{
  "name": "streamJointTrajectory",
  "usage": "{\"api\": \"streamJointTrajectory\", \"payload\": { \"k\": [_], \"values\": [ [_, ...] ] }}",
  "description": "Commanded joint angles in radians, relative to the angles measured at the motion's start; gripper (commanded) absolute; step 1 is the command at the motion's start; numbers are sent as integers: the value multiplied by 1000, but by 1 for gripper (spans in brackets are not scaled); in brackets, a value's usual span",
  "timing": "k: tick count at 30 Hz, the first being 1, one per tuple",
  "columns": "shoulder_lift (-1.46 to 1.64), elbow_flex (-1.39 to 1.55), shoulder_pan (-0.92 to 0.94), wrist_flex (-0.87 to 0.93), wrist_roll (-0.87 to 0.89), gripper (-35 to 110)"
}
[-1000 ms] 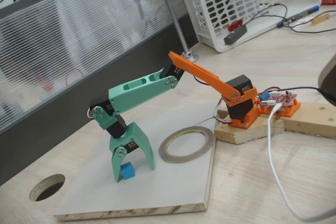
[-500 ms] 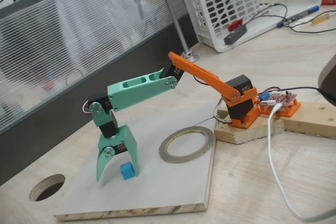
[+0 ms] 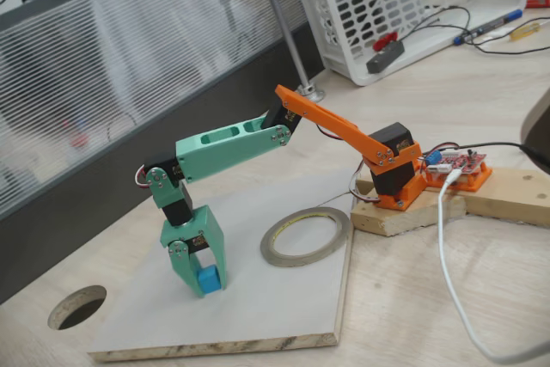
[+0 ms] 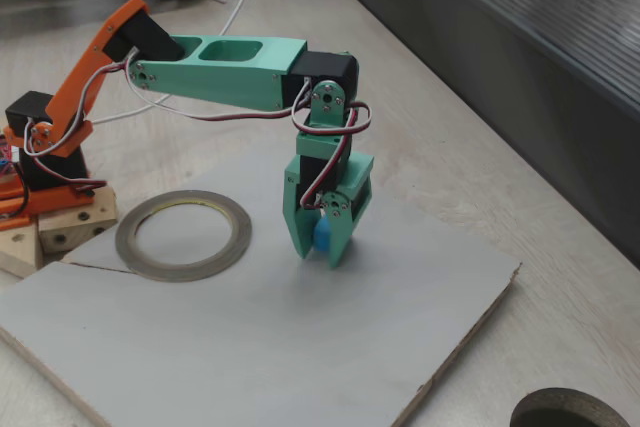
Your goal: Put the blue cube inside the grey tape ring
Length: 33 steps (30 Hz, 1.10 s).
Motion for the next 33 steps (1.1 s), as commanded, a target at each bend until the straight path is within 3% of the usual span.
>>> {"api": "streamJointTrajectory", "payload": {
  "k": [1, 14, 23, 33],
  "values": [
    [18, -20, -11, -8, 2, 5],
    [31, -21, -11, -6, 5, 2],
    [311, -18, -11, 6, 5, 1],
    [334, -6, -9, 8, 11, 2]
  ]
}}
